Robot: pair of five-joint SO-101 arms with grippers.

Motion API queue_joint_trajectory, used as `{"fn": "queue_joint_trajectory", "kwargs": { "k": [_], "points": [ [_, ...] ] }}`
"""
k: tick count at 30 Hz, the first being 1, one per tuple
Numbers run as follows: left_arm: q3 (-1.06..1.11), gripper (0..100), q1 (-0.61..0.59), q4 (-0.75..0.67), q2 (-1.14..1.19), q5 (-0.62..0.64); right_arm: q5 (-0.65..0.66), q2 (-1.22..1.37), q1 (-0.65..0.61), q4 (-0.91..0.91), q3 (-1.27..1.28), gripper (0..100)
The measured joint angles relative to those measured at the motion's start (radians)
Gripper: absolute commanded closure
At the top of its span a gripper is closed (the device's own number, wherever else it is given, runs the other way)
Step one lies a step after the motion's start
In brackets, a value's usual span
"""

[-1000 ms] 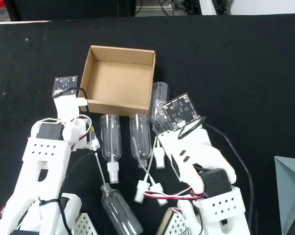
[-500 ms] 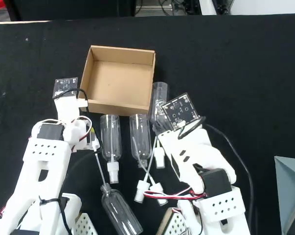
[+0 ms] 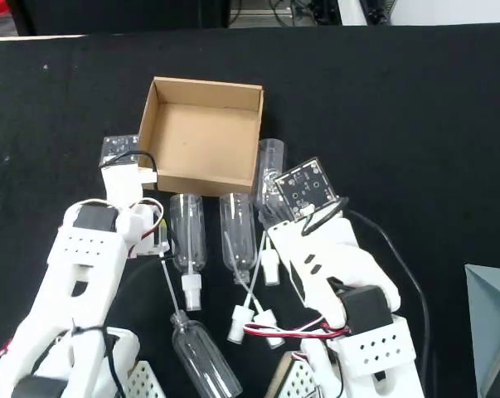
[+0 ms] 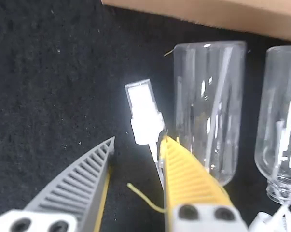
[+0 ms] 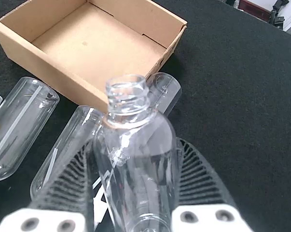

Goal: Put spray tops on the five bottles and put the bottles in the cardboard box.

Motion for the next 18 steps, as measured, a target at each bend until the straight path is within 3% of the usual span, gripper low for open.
{"fn": "queue_joint_trajectory", "kwargs": {
  "k": [8,18],
  "points": [
    [-0.074,86,0.006,-0.018,0.216,0.038,0.0,0.0,0.0,0.0,0.0,92.8],
    [-0.087,86,0.011,-0.101,0.253,0.143,0.0,0.0,0.0,0.0,0.0,92.8]
  ]
}}
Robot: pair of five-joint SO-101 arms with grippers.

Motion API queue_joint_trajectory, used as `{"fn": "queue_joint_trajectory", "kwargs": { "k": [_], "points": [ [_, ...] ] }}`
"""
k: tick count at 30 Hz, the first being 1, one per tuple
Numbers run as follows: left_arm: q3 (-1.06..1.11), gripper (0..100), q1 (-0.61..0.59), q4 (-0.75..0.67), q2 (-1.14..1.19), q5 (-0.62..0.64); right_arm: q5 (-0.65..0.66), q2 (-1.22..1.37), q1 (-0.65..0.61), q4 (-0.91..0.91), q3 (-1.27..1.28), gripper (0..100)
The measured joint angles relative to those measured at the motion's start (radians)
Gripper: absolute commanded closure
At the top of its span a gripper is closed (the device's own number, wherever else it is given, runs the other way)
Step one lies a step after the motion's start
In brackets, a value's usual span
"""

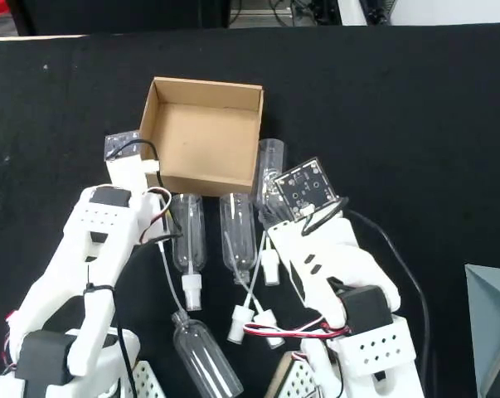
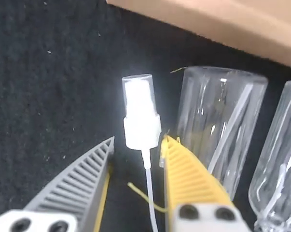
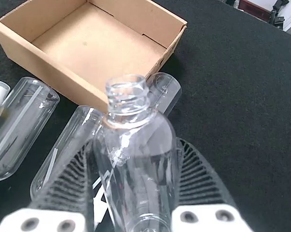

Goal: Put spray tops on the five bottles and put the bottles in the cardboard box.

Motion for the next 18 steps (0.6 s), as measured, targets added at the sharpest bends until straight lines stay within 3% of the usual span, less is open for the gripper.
{"fn": "queue_joint_trajectory", "kwargs": {
  "k": [7,18],
  "points": [
    [0.054,87,0.0,-0.098,0.002,0.014,0.0,0.0,0.0,0.0,0.0,92.8],
    [0.057,87,0.0,-0.114,0.086,0.014,0.0,0.0,0.0,0.0,0.0,92.8]
  ]
}}
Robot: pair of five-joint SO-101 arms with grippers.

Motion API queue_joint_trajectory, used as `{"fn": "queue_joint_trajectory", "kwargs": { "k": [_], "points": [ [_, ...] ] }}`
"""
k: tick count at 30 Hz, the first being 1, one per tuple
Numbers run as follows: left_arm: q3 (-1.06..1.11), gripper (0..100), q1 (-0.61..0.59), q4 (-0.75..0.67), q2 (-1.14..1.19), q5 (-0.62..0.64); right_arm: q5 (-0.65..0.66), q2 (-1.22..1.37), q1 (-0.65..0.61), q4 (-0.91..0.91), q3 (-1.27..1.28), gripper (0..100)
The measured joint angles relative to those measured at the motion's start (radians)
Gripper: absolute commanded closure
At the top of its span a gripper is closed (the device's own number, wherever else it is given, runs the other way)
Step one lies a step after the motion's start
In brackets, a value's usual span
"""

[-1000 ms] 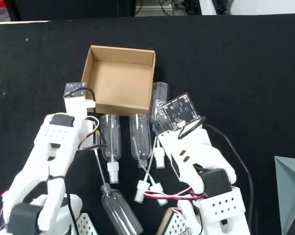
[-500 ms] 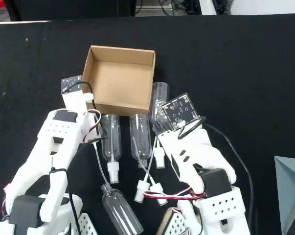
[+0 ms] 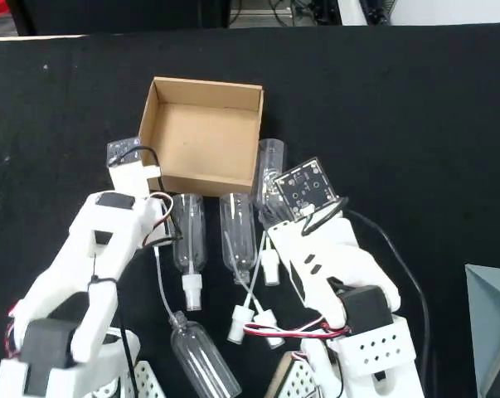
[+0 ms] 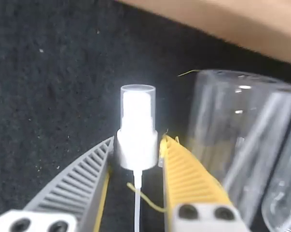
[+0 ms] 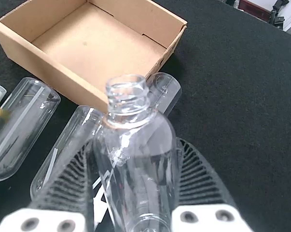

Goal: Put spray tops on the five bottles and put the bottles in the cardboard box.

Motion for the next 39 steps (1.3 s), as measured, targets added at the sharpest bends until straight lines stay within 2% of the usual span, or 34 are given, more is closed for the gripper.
{"fn": "queue_joint_trajectory", "kwargs": {
  "k": [2,7,21,24,39],
  "points": [
    [-0.015,87,-0.002,0.0,0.052,0.005,0.0,0.0,0.0,0.0,0.0,92.8],
    [-0.075,96,-0.005,0.003,0.13,0.002,0.0,0.0,0.0,0.0,0.0,92.8],
    [-0.098,97,0.002,0.026,0.14,0.002,0.0,0.0,0.0,0.0,0.0,92.8],
    [-0.095,97,0.0,0.064,0.094,0.003,0.0,0.0,0.0,0.0,0.0,92.8],
    [0.021,97,-0.043,0.075,-0.272,0.002,0.0,0.0,0.0,0.0,0.0,92.8]
  ]
}}
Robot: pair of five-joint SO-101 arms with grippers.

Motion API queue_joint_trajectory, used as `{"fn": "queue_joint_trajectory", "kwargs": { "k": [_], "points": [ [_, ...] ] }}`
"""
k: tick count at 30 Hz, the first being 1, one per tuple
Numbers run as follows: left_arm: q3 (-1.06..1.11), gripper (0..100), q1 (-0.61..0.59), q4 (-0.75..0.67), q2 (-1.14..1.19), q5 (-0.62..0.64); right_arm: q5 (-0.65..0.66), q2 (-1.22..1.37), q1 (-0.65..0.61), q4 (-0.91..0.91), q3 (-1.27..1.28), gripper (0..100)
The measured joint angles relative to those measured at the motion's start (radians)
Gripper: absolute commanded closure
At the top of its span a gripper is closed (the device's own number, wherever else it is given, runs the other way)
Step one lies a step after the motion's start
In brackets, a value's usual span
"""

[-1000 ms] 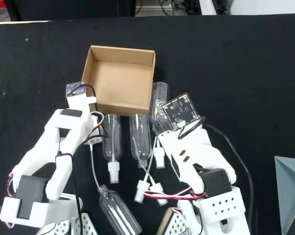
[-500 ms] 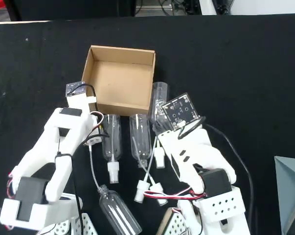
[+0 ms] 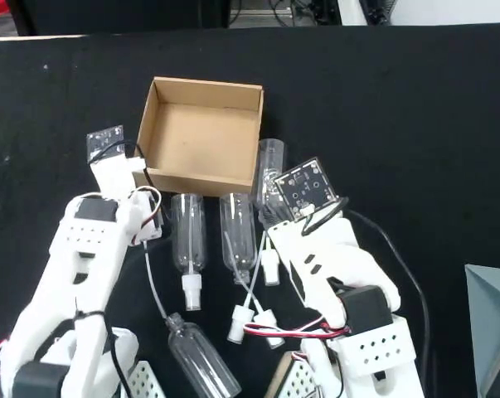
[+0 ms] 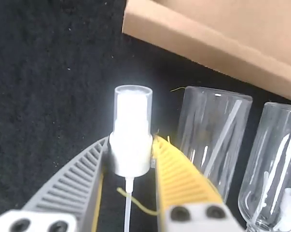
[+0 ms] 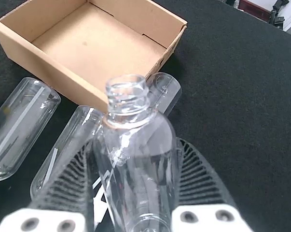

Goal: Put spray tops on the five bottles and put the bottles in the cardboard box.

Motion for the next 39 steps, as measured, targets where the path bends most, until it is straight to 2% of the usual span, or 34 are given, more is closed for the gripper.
{"fn": "queue_joint_trajectory", "kwargs": {
  "k": [5,10,15,32,39],
  "points": [
    [0.037,97,0.0,0.0,-0.092,0.0,0.0,0.0,0.0,0.0,0.0,92.7],
    [0.08,97,0.0,0.0,-0.186,0.0,-0.08,0.0,0.0,0.0,0.0,92.6],
    [0.126,97,0.0,0.0,-0.276,0.0,-0.097,0.0,-0.011,0.0,0.0,92.7],
    [0.247,97,0.0,0.0,-0.631,0.0,-0.098,0.0,-0.017,0.0,0.0,92.8],
    [0.247,97,0.0,0.0,-0.698,0.0,-0.098,-0.16,-0.017,0.032,0.002,92.8]
  ]
}}
